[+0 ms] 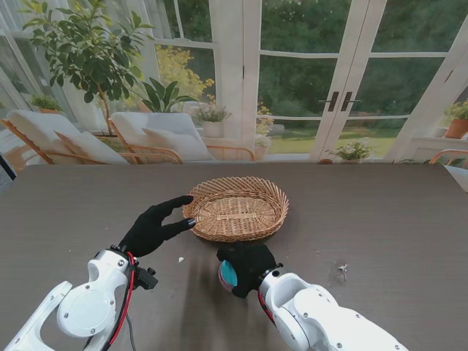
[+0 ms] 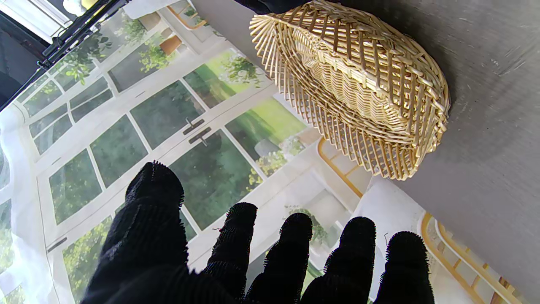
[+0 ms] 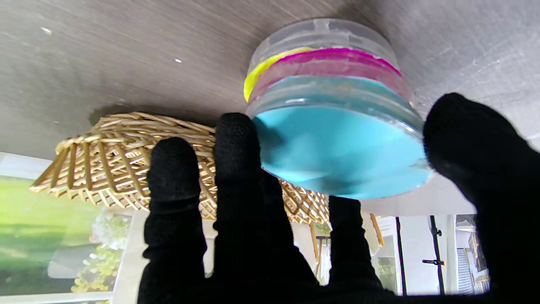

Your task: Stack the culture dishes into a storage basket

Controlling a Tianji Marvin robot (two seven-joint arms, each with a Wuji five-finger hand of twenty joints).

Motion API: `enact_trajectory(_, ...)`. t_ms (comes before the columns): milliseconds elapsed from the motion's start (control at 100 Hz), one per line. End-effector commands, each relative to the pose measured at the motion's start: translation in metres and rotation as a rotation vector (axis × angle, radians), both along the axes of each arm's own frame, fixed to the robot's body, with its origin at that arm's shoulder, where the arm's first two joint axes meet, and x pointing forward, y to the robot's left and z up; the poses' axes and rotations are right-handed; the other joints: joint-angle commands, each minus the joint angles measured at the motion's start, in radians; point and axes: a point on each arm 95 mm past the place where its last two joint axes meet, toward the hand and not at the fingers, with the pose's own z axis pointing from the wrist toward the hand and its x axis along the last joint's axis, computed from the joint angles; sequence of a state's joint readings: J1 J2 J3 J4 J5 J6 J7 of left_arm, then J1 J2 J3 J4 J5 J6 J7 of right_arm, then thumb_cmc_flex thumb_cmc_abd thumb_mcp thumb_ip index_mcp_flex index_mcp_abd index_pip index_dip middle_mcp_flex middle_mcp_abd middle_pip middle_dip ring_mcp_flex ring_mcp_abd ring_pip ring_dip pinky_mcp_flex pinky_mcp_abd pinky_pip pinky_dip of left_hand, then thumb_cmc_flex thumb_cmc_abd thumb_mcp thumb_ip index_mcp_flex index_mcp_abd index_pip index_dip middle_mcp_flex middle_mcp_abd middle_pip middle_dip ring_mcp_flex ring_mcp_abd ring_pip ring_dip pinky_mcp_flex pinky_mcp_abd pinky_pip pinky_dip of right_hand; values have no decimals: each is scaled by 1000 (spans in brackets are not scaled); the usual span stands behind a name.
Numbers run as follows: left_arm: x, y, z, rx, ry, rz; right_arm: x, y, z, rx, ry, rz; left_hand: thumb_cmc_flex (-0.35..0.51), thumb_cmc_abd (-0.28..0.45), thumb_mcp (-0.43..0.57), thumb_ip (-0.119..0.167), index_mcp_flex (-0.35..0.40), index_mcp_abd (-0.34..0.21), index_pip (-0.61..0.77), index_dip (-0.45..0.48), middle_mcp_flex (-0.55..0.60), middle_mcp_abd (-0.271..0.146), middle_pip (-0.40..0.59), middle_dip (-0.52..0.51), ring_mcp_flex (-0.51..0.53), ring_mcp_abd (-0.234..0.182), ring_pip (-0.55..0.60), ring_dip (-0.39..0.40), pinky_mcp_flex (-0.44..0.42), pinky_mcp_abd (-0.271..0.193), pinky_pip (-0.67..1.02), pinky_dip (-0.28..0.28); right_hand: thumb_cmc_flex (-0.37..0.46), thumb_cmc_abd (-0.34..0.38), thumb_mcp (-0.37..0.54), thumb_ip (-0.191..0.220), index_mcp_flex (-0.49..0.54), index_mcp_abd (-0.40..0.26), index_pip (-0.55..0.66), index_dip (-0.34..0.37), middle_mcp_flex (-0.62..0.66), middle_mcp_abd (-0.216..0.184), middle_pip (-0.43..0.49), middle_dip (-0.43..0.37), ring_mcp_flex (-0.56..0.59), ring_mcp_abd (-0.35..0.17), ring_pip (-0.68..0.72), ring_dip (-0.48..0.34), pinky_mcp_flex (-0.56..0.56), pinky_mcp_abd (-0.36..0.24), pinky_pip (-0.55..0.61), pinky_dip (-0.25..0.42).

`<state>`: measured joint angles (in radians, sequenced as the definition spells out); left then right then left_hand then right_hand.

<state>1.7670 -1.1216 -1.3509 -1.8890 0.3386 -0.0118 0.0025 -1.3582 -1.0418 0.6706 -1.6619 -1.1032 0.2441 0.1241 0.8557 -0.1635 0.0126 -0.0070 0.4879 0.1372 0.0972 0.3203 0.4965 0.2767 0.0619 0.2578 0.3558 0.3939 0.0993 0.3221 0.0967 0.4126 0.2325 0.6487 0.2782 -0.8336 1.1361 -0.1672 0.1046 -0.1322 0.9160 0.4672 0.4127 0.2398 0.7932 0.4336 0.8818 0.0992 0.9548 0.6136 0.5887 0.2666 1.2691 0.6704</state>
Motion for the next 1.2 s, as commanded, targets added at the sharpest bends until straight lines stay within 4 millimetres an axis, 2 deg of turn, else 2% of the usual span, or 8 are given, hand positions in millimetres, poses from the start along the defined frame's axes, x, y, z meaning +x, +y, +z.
enact_trajectory(0, -1, -3, 0, -2, 13, -15, -2, 2, -2, -15, 7, 1, 23, 48, -20, 3, 16, -20, 0, -2, -18, 0, -15, -8, -39, 8, -22, 6, -9, 12, -30, 3, 1, 35, 139, 39, 4, -42, 38, 0, -36, -26, 29, 17, -27, -15, 3, -2, -25, -15, 36, 17)
enact_trajectory(510, 0, -3, 0, -3, 20, -21, -4, 4, -3, -62, -33, -5, 22, 51, -20, 3, 17, -18, 0, -2, -16, 0, -14, -8, -39, 6, -22, 6, -11, 12, -30, 3, -54, 53, 75, 31, -18, -25, -8, -19, -93, -38, 39, 23, -88, -17, -11, -8, -61, -39, 47, 19)
enact_trajectory(910, -1, -3, 0, -4, 25, -22, -6, 10, -2, -75, -43, -9, 23, 52, -20, 4, 15, -19, -1, -2, -14, 2, -14, -8, -38, 9, -22, 6, -10, 12, -30, 4, -76, 77, 34, 29, -20, -5, -40, -22, -117, -40, 28, 16, -112, 8, -50, -28, -75, -33, 42, 14)
enact_trajectory(1190, -1, -3, -1, -6, 29, -25, -7, 11, -3, -84, -35, -9, 23, 54, -20, 3, 16, -18, -1, -2, -12, 2, -13, -7, -37, 8, -22, 6, -10, 12, -30, 4, -100, 80, 10, 26, -22, 15, -90, -25, -159, -40, 12, 7, -159, 53, -131, -60, -100, -20, 21, 9)
